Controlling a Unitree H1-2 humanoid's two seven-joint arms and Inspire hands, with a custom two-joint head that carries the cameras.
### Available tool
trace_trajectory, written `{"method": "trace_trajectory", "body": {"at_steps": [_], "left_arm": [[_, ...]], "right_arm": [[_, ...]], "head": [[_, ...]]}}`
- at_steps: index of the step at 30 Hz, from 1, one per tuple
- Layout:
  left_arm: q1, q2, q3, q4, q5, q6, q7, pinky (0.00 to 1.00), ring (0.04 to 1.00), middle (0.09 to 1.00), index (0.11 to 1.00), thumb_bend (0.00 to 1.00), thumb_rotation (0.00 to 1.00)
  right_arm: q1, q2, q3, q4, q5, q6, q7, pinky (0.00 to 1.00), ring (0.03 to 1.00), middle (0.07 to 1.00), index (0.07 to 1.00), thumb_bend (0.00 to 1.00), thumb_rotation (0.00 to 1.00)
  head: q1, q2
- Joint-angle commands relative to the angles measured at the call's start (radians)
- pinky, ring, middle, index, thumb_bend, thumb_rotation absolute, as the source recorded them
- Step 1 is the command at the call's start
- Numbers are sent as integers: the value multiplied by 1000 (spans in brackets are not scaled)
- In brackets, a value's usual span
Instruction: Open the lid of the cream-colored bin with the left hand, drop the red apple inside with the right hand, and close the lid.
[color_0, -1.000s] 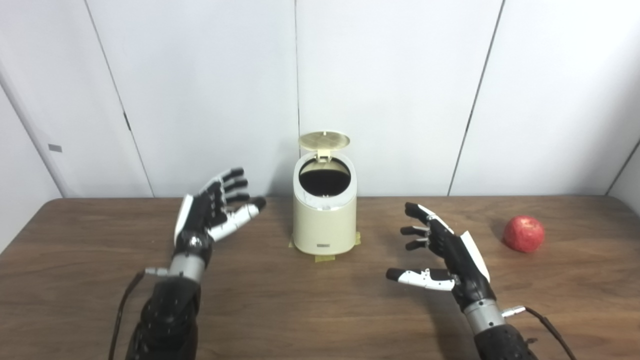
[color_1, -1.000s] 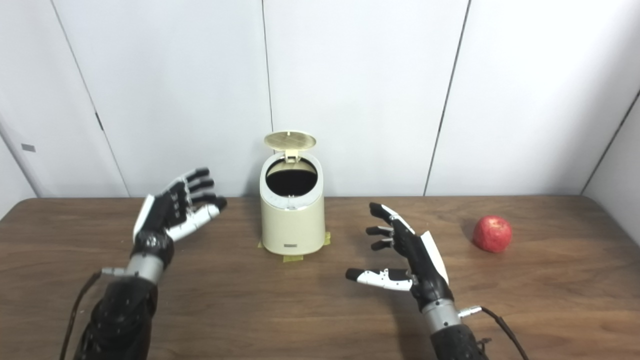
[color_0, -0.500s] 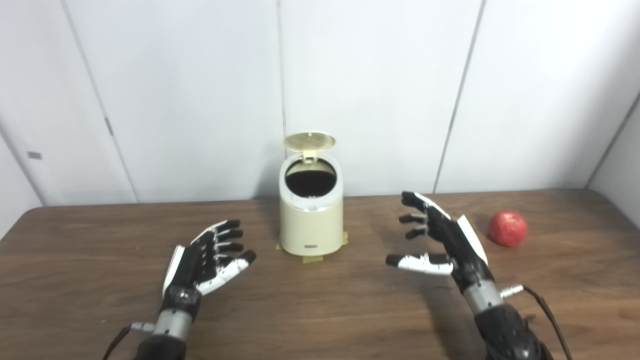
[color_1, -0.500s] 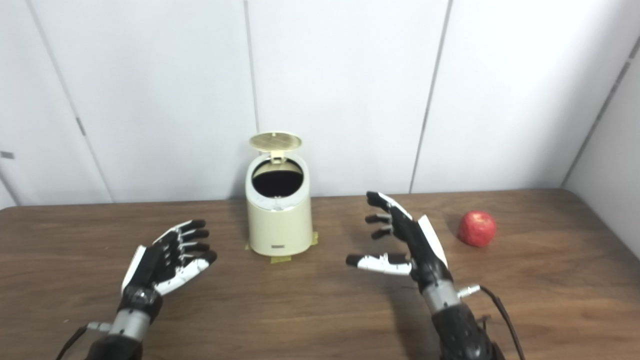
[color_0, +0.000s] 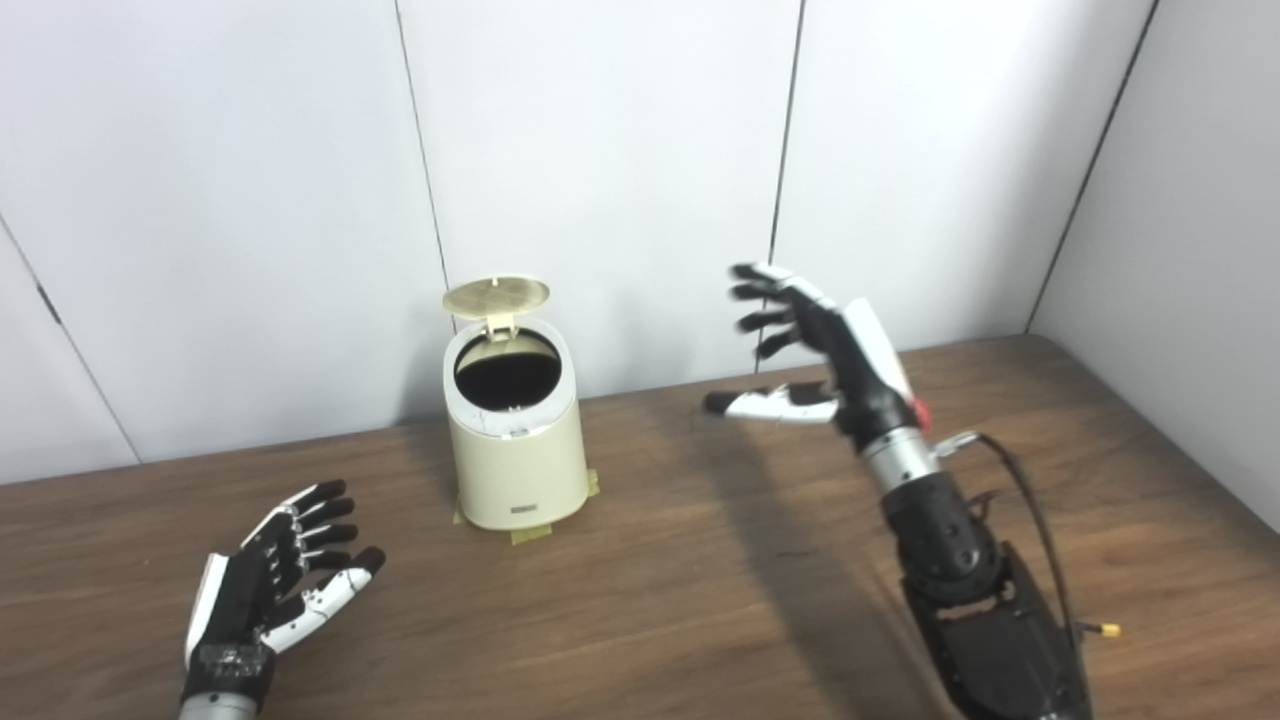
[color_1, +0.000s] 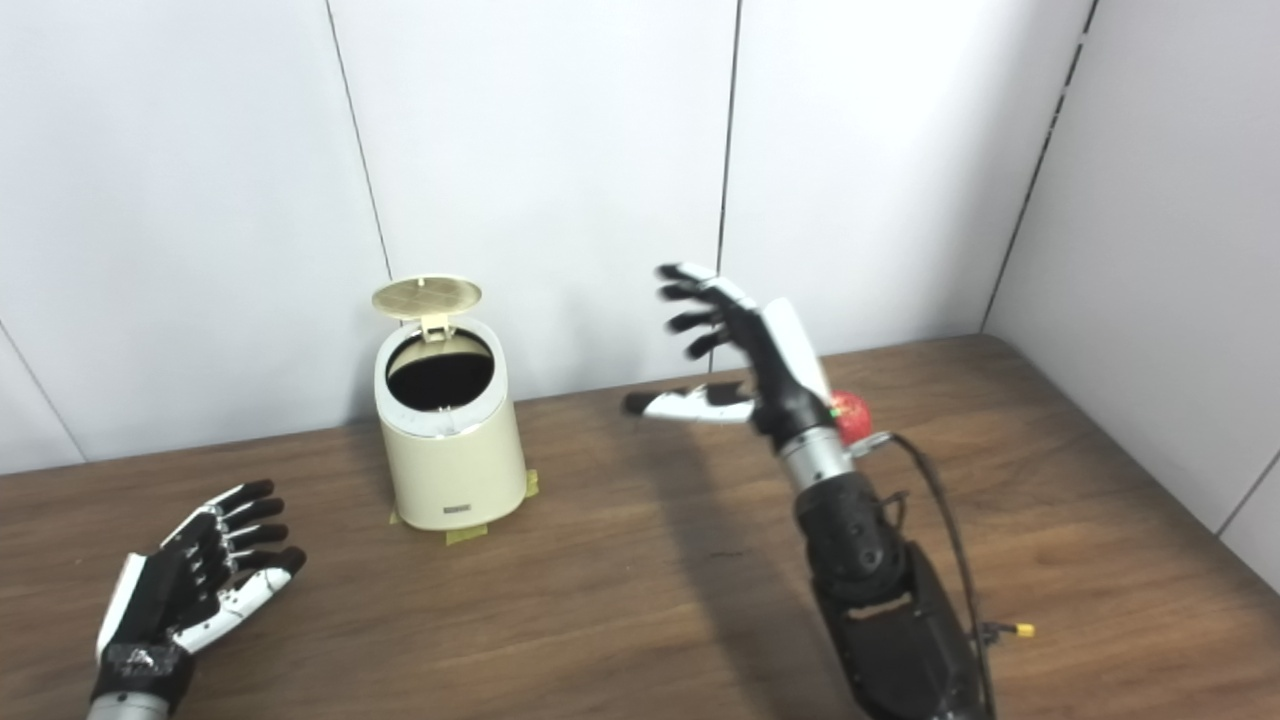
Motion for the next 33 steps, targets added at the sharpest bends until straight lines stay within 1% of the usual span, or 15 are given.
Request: {"method": "trace_trajectory", "body": {"at_steps": [1,4,5,7,9,10,12,16,18,20,22,25,27,30,33], "left_arm": [[-31,20,2,-9,-13,-29,-11,682,738,797,830,693,206],[-28,26,1,-25,-9,-12,-16,696,741,802,837,699,199],[-29,28,3,-26,-10,-8,-18,703,744,804,841,700,193],[-32,29,5,-25,-14,-3,-22,705,745,804,843,700,187],[-36,31,4,-22,-12,-3,-25,707,745,806,844,690,159],[-37,31,3,-21,-12,-5,-27,708,745,806,845,688,155],[-39,31,3,-21,-15,-8,-32,708,745,806,844,689,155],[-38,36,3,-22,-5,-22,-29,698,738,796,838,694,156],[-37,39,5,-20,-4,-27,-29,683,729,793,836,689,153],[-39,42,6,-15,-2,-31,-28,674,724,791,834,695,162],[-37,45,7,-18,-6,-29,-30,674,723,792,833,687,153],[-34,47,5,-28,-4,-21,-31,680,726,793,835,679,140],[-35,48,4,-26,-3,-22,-32,678,726,795,836,675,146],[-36,46,5,-23,-8,-21,-33,678,728,791,832,684,144],[-31,47,2,-38,2,-10,-30,677,727,791,831,668,132]], "right_arm": [[-54,-63,-46,-4,-26,-24,-57,596,743,823,829,721,251],[-66,-114,-97,15,-17,-9,-77,612,768,833,831,680,189],[-67,-128,-109,21,-10,-2,-76,612,768,833,829,679,187],[-68,-152,-124,41,11,-1,-67,611,769,834,826,685,193],[-67,-175,-134,66,41,-1,-51,593,758,834,830,734,233],[-62,-186,-138,69,62,14,-35,590,757,834,831,741,239],[-53,-204,-138,70,83,35,-12,628,787,857,855,736,238],[-40,-241,-137,96,107,39,24,629,790,858,860,745,255],[-35,-256,-135,113,121,47,47,642,802,864,866,753,283],[-30,-271,-131,121,142,81,84,678,811,876,881,766,293],[-23,-287,-123,124,153,116,119,738,838,892,899,770,275],[-13,-310,-107,133,155,150,154,761,851,884,902,798,268],[-8,-320,-103,146,170,168,181,816,882,892,914,818,254],[-5,-330,-102,185,192,163,205,838,905,917,927,848,221],[1,-340,-98,207,193,166,213,857,926,936,927,892,266]], "head": [[-4,-1],[-12,-3],[-18,-5],[-25,-6],[-31,-7],[-33,-7],[-36,-7],[-43,-5],[-44,-3],[-46,-2],[-47,2],[-51,4],[-53,4],[-56,4],[-58,8]]}}
